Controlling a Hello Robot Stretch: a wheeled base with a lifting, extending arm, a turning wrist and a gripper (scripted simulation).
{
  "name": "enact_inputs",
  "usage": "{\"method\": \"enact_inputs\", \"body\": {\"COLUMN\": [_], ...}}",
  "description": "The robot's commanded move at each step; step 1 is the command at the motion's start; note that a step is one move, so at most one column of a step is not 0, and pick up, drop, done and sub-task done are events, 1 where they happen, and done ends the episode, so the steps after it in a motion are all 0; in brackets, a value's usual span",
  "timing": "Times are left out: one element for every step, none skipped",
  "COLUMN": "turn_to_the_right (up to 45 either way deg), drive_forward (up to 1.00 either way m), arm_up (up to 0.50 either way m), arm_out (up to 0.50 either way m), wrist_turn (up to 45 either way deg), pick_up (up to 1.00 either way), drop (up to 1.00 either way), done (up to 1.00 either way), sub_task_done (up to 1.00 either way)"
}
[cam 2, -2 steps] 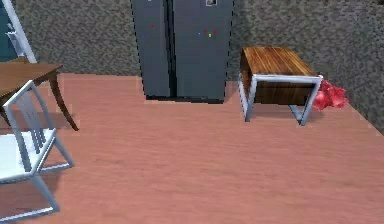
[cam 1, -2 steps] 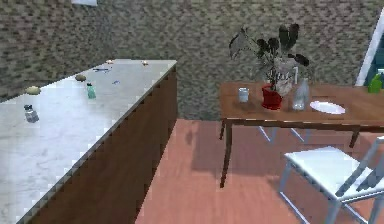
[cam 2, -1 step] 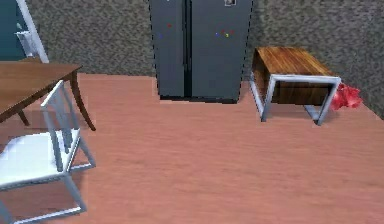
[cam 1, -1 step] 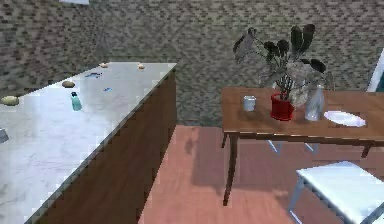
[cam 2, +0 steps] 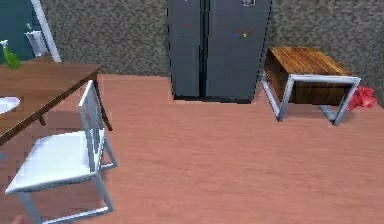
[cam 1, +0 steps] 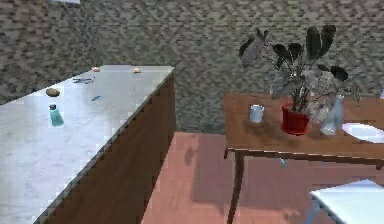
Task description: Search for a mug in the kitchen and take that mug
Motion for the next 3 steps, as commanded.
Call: {"method": "enact_inputs", "body": {"turn_to_the_right": [45.0,45.0,0.0], "drive_forward": [0.0,0.0,0.05], "arm_up": [0.0,0.0,0.0], "arm_out": [0.0,0.0,0.0], "wrist_turn": [0.0,0.0,0.0], "pick_up": [0.0,0.0,0.0], "drop": [0.0,0.0,0.0], "done": [0.0,0.0,0.0], "sub_task_done": [0.0,0.0,0.0]}}
